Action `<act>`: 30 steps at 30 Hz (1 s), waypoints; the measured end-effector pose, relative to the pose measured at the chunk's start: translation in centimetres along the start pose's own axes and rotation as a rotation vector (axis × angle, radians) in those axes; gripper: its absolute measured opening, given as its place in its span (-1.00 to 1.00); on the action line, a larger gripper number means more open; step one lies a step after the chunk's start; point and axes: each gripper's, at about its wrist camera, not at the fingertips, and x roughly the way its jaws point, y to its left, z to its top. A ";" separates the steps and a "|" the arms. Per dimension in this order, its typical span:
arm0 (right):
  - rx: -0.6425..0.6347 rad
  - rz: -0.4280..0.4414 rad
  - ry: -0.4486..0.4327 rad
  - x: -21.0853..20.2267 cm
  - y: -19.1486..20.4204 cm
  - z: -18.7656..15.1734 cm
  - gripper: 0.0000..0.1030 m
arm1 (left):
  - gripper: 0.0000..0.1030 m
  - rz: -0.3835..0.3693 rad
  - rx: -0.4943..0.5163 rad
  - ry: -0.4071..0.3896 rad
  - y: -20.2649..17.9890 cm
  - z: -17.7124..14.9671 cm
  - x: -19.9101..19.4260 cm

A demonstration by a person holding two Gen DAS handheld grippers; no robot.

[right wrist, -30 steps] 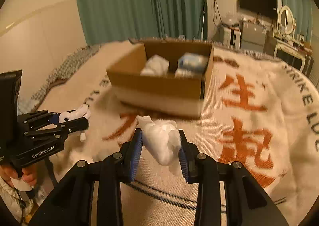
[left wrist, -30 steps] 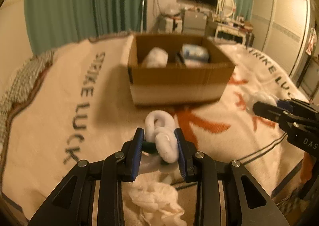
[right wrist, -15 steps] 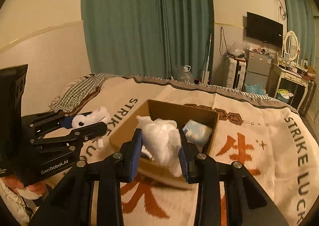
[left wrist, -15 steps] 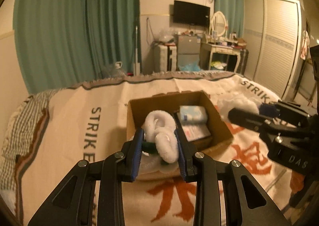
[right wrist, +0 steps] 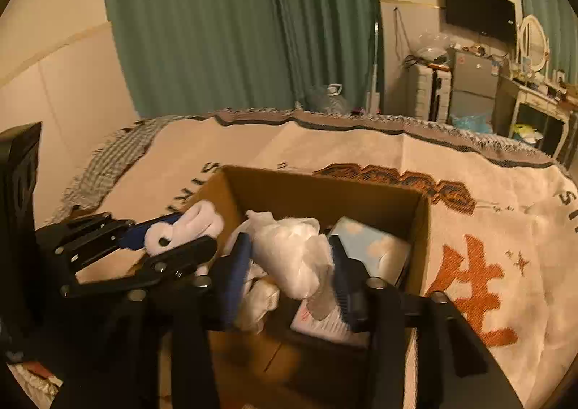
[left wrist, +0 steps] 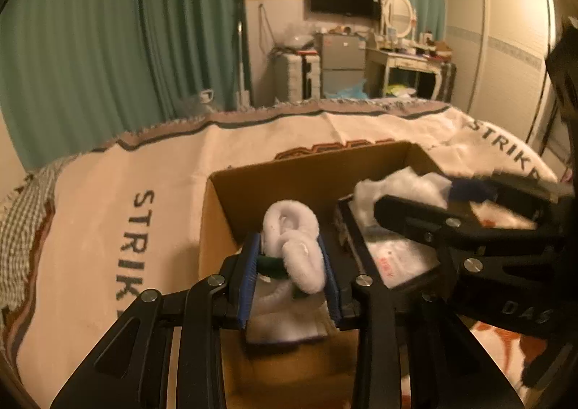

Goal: Organize soft objects
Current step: 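Move both held items over the box and open both grippers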

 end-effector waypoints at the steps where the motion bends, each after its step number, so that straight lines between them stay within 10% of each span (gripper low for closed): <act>1: 0.013 -0.011 -0.007 0.2 -0.3 0.1 0.40 | -0.33 0.011 0.013 0.003 -0.1 0.0 0.3; 5: 0.058 -0.020 -0.032 -0.3 -1.6 0.9 0.40 | 0.35 0.026 -0.008 0.013 0.2 -0.3 0.4; 13: 0.045 -0.065 -0.096 -6.9 -0.6 2.0 0.48 | 0.36 0.077 -0.005 -0.092 0.2 1.3 -7.4; 16: 0.028 -0.079 -0.138 -11.0 0.5 2.4 0.54 | 0.70 0.098 0.000 -0.161 0.0 2.1 -11.6; 21: -0.019 -0.107 -0.206 -18.2 3.1 2.6 0.94 | 0.77 0.135 0.004 -0.274 -0.5 2.5 -19.7; 30: -0.087 -0.099 -0.265 -26.4 7.4 -0.3 1.00 | 0.77 0.193 -0.059 -0.267 -0.6 -1.5 -25.5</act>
